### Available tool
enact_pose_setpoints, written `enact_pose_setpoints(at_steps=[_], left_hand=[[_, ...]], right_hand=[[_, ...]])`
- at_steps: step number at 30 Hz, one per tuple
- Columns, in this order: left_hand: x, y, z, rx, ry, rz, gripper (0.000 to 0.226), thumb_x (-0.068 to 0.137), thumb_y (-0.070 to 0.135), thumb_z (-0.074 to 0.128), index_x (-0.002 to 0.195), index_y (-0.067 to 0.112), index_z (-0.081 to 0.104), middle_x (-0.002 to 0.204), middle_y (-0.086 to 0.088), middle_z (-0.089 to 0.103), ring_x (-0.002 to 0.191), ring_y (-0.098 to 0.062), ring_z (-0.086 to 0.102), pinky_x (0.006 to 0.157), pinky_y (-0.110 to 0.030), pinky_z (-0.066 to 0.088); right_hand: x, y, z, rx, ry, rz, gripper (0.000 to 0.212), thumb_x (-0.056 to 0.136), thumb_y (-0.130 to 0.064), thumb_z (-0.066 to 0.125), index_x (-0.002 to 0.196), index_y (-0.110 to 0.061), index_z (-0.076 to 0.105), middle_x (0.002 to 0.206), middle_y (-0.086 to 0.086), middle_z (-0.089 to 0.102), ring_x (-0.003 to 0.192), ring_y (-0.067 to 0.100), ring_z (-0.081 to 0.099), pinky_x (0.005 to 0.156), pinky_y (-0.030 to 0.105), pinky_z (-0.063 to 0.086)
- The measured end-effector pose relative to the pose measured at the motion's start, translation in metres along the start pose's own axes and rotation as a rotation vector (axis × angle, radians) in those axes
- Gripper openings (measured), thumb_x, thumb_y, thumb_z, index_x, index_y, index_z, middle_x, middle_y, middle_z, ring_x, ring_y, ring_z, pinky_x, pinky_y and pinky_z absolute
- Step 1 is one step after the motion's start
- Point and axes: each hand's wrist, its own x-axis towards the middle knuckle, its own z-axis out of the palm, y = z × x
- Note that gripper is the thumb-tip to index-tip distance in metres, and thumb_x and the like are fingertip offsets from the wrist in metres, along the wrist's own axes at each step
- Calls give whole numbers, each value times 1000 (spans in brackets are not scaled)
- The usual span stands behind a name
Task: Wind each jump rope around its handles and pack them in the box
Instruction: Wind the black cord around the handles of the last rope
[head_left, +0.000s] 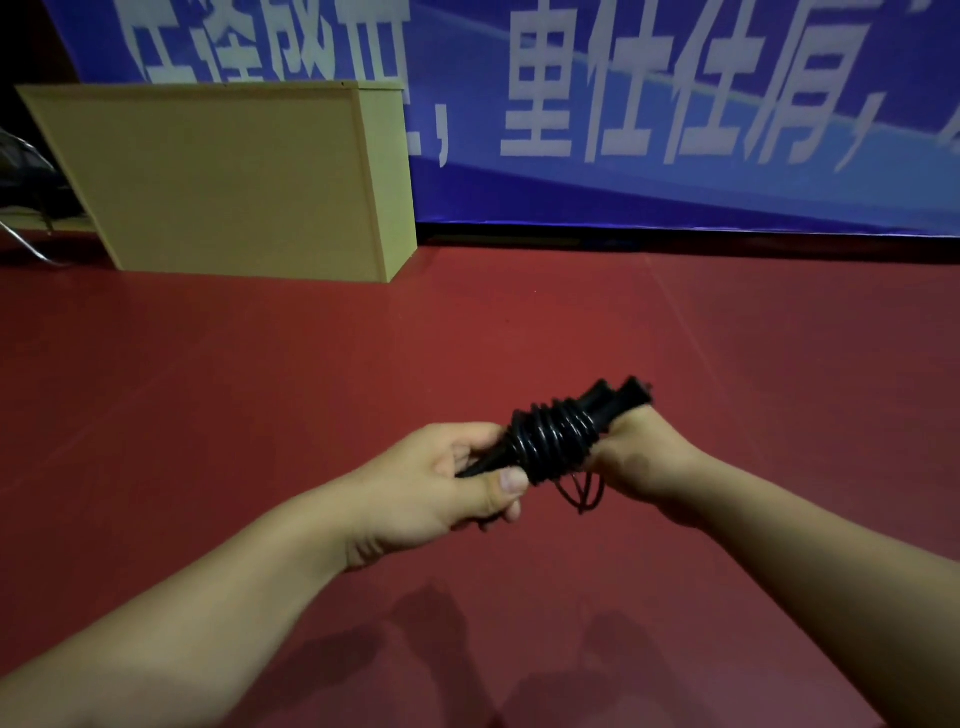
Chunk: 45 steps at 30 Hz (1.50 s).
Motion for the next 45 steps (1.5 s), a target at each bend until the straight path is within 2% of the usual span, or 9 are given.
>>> enact_pose_setpoints(at_steps=[7,11,16,21,26,30,33,39,45], left_hand=[[6,-9,-5,44,321,-129,15,99,17,54,85,16,60,70,5,64,62,-8,54,62,-28,42],[7,-8,-6,25,428,-187,15,99,17,54,84,18,59,68,3,59,58,-8,52,63,-29,43],[7,-12,-11,-20,468,-215,10,98,17,55,90,18,61,62,7,53,63,-11,51,61,-28,41],[6,-12,-13,-391,457,-158,18,96,11,54,109,9,64,75,0,52,56,-9,48,61,-27,33],[8,-10,-21,-626,598,-120,15,93,15,53,105,14,64,101,-6,53,53,-7,47,61,-26,32],[8,-13,-23,-586,675,-139,12,97,15,52,105,14,62,92,-5,51,53,-7,47,60,-26,33],[10,-14,-25,-616,746,-157,11,97,15,53,91,17,61,75,1,51,53,-8,45,59,-26,33],[8,-22,-45,-605,965,-209,13,97,15,55,86,19,58,69,3,48,55,-8,43,55,-23,33],[5,-32,-45,-341,974,-249,9,92,17,63,83,16,65,61,1,52,51,-12,47,52,-26,32]], right_hand=[[-6,-8,12,-103,-73,15,14,87,-24,72,76,-16,70,67,-2,61,62,8,53,59,22,45],[-11,-15,20,-27,-227,61,10,92,-14,66,92,-5,69,71,0,63,65,11,61,60,21,49],[-16,-21,23,151,-385,217,6,96,-13,60,97,-15,65,74,3,63,72,18,66,55,25,45],[-15,-27,18,429,-505,458,9,89,-14,64,96,-18,66,86,-1,66,77,16,70,40,18,39],[-9,-27,15,560,-493,522,17,85,-6,63,94,-17,71,85,1,66,63,8,66,36,12,36],[-4,-23,13,579,-402,553,29,90,-1,59,117,-13,64,82,2,66,51,6,56,44,19,46],[-1,-24,11,606,-360,565,19,93,1,55,105,-11,62,76,4,66,44,4,51,42,17,44],[-4,-12,1,309,-275,544,9,95,-9,58,96,-13,65,75,-1,66,41,3,36,40,16,29],[-9,2,1,-74,-250,418,19,92,-29,66,95,-12,74,77,0,68,59,12,54,54,23,45]])
